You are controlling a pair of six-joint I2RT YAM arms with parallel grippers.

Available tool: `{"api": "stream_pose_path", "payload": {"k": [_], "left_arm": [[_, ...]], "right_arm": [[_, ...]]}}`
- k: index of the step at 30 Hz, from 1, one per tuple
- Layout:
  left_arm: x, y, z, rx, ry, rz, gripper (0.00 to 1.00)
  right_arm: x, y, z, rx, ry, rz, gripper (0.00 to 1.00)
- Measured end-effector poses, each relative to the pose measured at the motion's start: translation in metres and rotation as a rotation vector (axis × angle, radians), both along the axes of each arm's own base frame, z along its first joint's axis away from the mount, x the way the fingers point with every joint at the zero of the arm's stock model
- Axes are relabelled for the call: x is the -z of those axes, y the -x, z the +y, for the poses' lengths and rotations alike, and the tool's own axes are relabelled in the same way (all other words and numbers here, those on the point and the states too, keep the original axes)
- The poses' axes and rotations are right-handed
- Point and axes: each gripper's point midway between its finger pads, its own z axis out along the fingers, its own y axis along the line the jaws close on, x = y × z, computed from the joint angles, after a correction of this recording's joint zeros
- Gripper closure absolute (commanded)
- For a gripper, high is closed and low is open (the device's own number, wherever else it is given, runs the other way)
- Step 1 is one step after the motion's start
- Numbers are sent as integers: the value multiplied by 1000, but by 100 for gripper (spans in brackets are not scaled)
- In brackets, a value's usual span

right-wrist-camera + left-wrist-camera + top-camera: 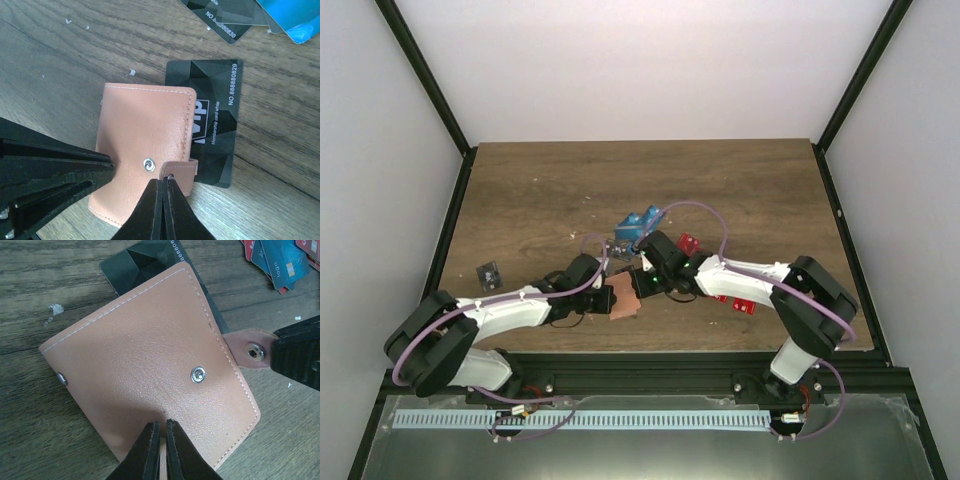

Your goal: Put the credit cards into the card holder

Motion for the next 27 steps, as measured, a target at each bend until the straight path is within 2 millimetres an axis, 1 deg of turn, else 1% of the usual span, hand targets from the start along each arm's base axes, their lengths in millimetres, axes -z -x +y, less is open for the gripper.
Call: {"api": "stream_pose_path", "payload": {"k": [3, 13, 23, 27], "left_arm": [[1, 0, 0, 2, -2, 3, 93], [1, 0, -1, 5, -3, 2, 94], [1, 0, -1, 10, -5, 0, 94], [1, 0, -1, 11, -5, -1, 94]], "right_arm": [[0, -1, 4, -8, -6, 3, 99], [8, 0, 14, -30, -4, 25, 99], [19, 5, 21, -52, 7, 47, 99], [19, 5, 24, -57, 7, 47, 99]]}}
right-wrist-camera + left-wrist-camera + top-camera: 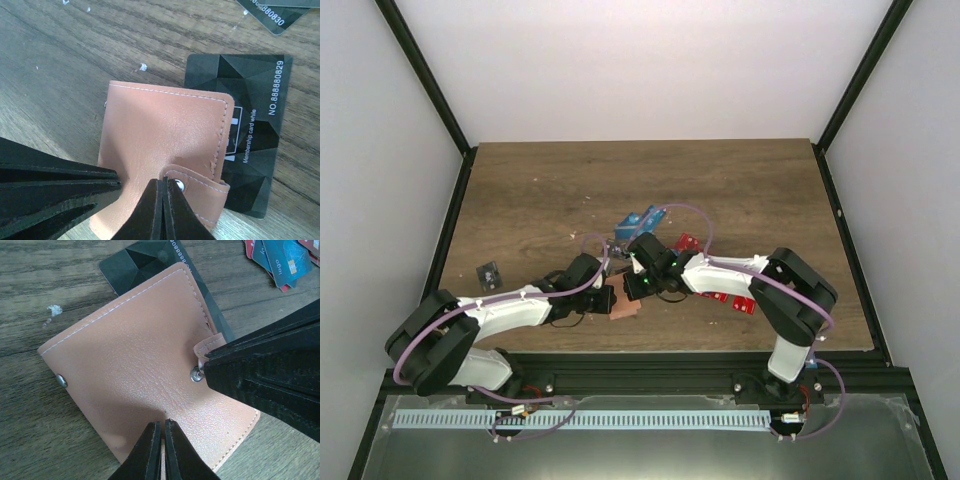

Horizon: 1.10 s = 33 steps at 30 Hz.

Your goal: Put the credit cards into the card holder

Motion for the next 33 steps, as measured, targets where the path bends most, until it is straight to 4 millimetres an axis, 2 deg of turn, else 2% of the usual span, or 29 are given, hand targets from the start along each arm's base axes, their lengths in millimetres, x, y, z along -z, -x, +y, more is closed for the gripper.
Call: {"api": "stream_pose_path", "payload": {"k": [33], "left_arm": [[0, 0, 0, 4, -3, -4, 95]], "right_arm": [[3, -2, 8, -12, 27, 14, 99]]}}
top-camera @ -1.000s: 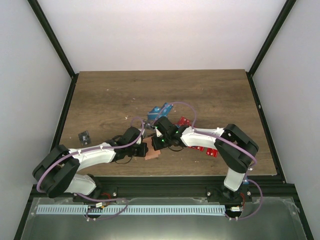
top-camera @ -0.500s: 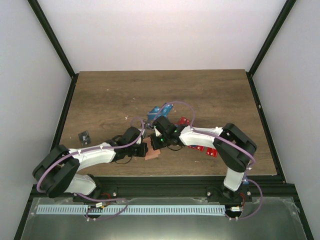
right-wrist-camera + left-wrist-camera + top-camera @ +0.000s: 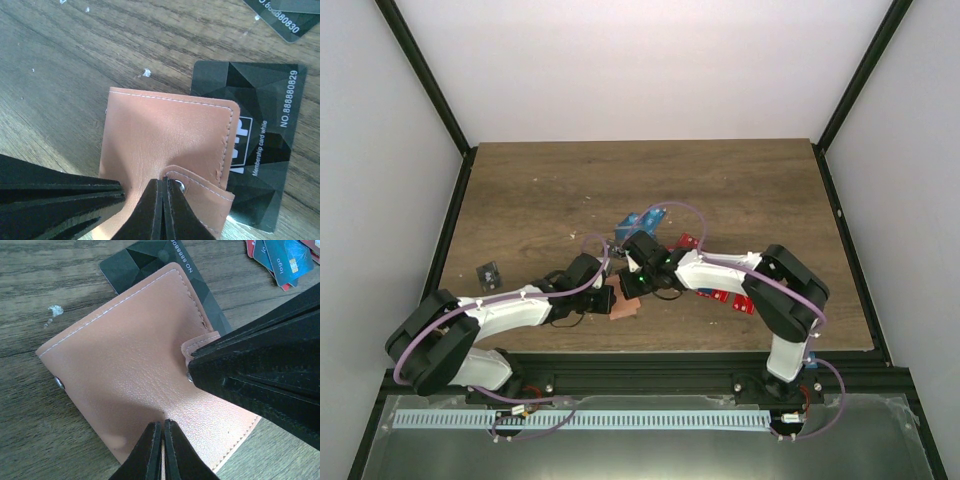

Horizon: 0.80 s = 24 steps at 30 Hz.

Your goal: Put the credit cards into the card holder

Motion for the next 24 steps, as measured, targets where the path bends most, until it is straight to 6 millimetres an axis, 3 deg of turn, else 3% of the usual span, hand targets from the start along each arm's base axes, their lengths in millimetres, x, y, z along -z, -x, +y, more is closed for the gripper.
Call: {"api": "stream_pose_path", "payload": {"k": [24], "left_arm": [[1, 0, 0, 2, 6, -8, 95]], "right_arm": [[2, -3, 6, -2, 28, 9, 99]]}}
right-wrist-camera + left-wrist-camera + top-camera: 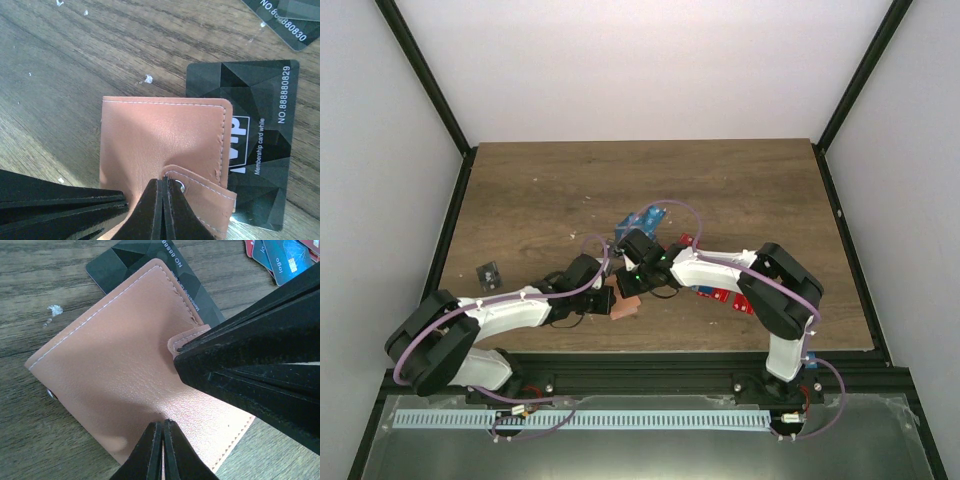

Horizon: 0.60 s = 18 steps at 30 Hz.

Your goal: Put the credit cards into the card holder

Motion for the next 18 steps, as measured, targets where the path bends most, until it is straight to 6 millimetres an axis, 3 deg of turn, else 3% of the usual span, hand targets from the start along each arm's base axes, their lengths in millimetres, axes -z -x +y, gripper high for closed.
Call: {"api": "stream_pose_path", "payload": {"k": [18], "left_arm": [[0, 1, -2, 9, 11, 0, 95]], "right_arm": [[-3, 8, -5, -25, 9, 2, 99]]}}
